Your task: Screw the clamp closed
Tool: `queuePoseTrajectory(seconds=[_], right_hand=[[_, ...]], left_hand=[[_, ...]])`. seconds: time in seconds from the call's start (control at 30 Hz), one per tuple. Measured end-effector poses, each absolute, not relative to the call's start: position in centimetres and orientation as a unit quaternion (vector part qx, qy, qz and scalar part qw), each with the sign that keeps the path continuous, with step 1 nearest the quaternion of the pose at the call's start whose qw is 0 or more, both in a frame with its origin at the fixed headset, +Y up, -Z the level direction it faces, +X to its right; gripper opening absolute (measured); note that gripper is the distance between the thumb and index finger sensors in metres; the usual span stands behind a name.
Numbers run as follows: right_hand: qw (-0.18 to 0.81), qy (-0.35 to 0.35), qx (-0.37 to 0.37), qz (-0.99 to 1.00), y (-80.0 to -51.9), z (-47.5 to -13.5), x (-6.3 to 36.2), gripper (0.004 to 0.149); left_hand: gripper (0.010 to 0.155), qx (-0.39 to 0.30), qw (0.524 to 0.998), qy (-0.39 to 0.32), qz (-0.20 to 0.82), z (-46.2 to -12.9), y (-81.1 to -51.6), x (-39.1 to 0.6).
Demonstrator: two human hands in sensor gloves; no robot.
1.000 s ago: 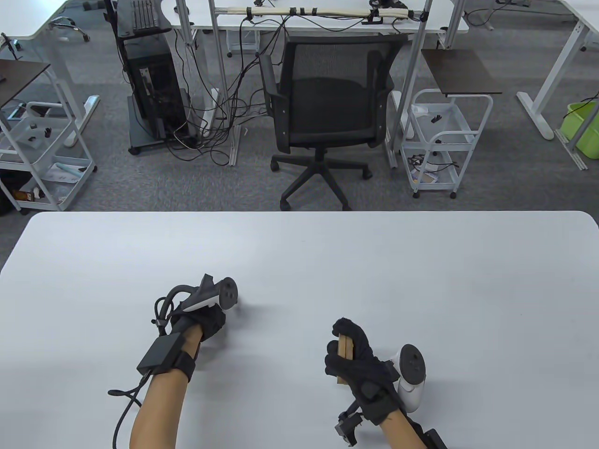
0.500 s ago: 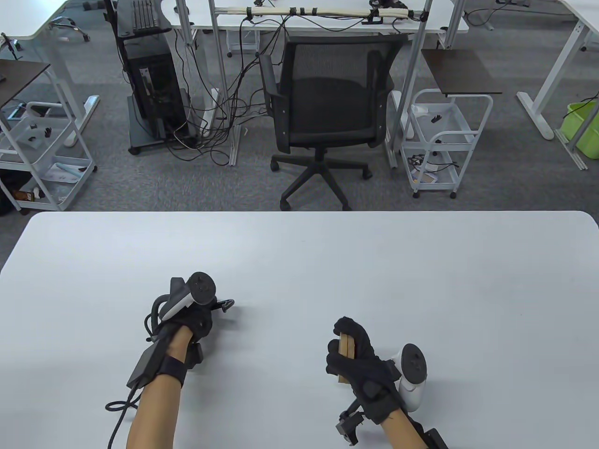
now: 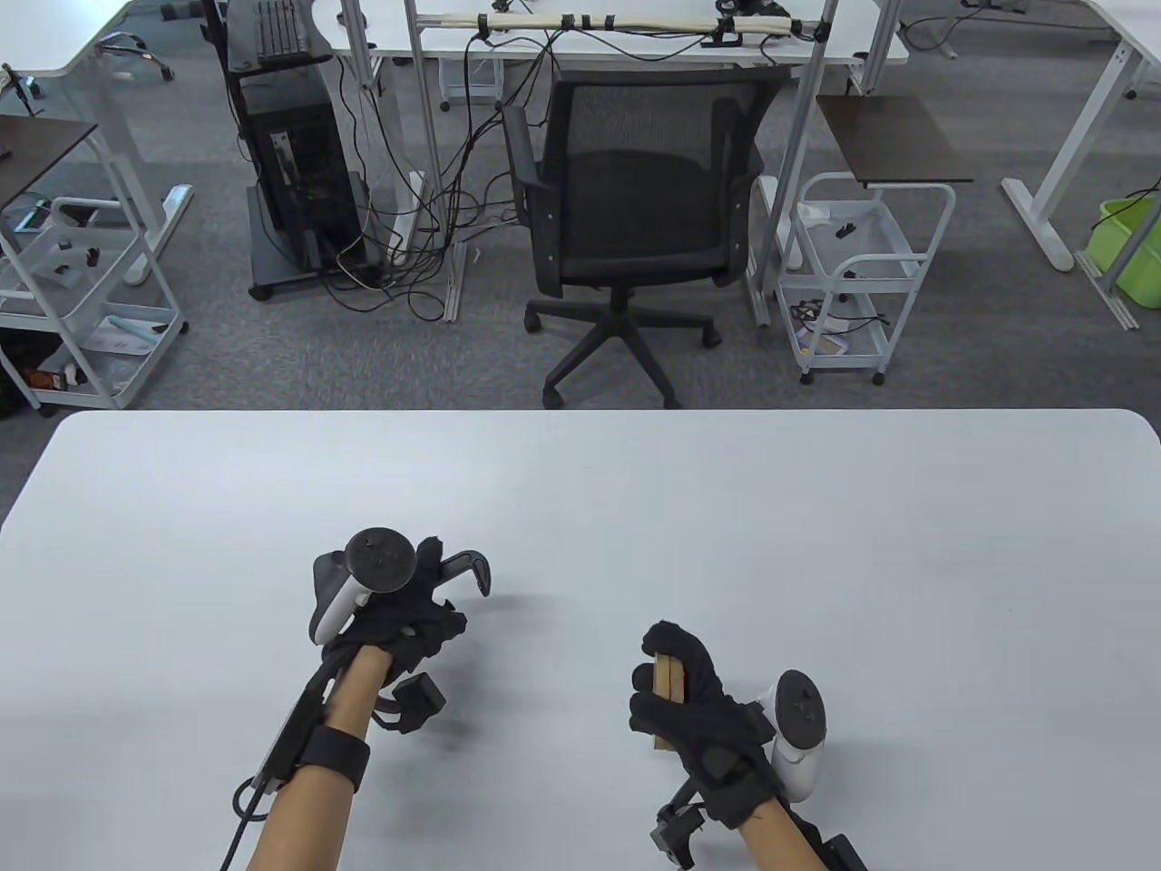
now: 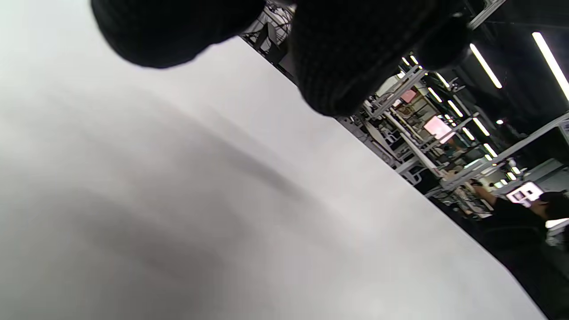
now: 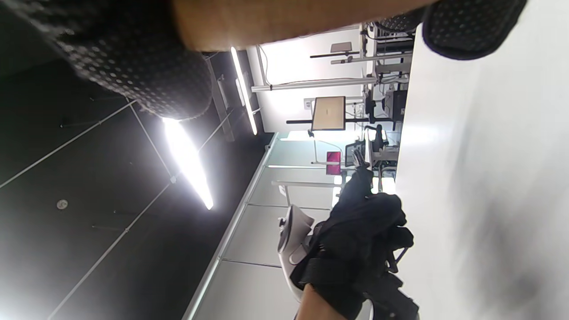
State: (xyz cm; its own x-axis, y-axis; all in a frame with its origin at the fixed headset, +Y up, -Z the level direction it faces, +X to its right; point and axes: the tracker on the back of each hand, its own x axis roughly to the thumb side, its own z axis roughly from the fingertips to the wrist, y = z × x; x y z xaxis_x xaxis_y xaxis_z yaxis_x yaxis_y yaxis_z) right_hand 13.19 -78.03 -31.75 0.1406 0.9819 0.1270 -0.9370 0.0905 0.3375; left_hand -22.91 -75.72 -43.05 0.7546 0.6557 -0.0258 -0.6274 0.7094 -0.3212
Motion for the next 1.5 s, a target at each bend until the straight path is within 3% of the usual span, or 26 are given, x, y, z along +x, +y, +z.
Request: queuePoseTrajectory(seconds=[0.27,0.37,0.67,1.33,1.5], right_hand=[[0.721,0.084,0.175,0.666,-78.5,-31.8,12.5,0.075],[0.715,0.093,0.187,0.667,-78.4,-31.8,12.3,0.071],[0.652,0.096,0.22,0.719,-78.7,-31.5,11.9,0.066],[0.605,0.138,0.238,0.747,-80.0,-31.6,10.1,0.071],[0.633,0.124,0.215,0.733,-79.9,-32.0,11.0,0.07]], left_hand=[[0.093,-0.132,0.905,-0.111,0.389,-40.6,-74.6,-19.4],[0.093,-0.082,0.905,-0.118,0.401,-39.4,-74.5,-17.9],[0.093,0.019,0.838,-0.153,0.524,-34.3,-77.3,-14.1],[0.093,-0.03,0.85,-0.212,0.482,-33.3,-78.7,-11.3],[0.093,-0.07,0.85,-0.273,0.446,-32.5,-78.7,-9.2]])
